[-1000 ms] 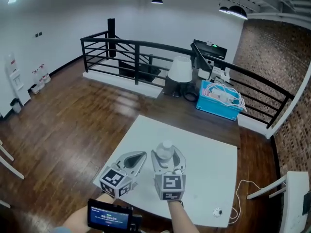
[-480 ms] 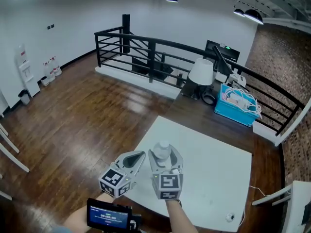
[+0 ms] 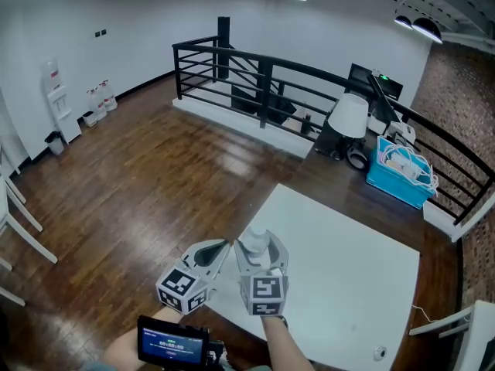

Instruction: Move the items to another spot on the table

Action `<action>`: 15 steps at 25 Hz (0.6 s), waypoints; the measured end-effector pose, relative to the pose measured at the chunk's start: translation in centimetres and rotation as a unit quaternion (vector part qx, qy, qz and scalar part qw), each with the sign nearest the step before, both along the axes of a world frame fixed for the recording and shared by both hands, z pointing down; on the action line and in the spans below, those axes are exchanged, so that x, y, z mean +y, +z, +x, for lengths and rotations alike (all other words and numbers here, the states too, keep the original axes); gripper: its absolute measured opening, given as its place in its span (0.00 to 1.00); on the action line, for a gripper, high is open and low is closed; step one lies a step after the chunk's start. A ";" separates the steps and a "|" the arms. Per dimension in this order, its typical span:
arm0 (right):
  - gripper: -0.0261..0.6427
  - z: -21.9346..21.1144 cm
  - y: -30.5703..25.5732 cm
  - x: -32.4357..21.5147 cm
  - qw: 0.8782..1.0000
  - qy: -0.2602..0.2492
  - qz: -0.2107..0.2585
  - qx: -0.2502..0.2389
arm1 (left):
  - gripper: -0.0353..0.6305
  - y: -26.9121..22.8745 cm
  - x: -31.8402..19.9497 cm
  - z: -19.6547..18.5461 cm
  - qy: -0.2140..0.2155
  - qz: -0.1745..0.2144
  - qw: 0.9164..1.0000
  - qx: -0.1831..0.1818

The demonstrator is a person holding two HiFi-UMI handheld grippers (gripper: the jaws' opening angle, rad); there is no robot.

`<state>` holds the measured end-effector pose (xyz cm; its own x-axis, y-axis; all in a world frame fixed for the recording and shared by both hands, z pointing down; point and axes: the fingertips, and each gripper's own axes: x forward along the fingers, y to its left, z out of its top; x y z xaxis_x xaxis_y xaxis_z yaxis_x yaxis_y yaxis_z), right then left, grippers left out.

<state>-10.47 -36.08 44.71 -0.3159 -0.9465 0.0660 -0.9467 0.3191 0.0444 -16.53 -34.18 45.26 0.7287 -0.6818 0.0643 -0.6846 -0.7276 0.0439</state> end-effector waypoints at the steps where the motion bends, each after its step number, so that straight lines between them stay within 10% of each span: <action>1: 0.47 -0.5 0.4 -0.2 1.000 -0.004 -0.003 -0.001 | 0.07 0.2 -0.2 -0.4 -0.003 0.000 1.000 0.000; 15: 0.48 -2.2 7.7 -3.4 1.000 0.005 -0.027 -0.001 | 0.07 4.2 -2.6 -1.8 0.011 -0.021 1.000 -0.016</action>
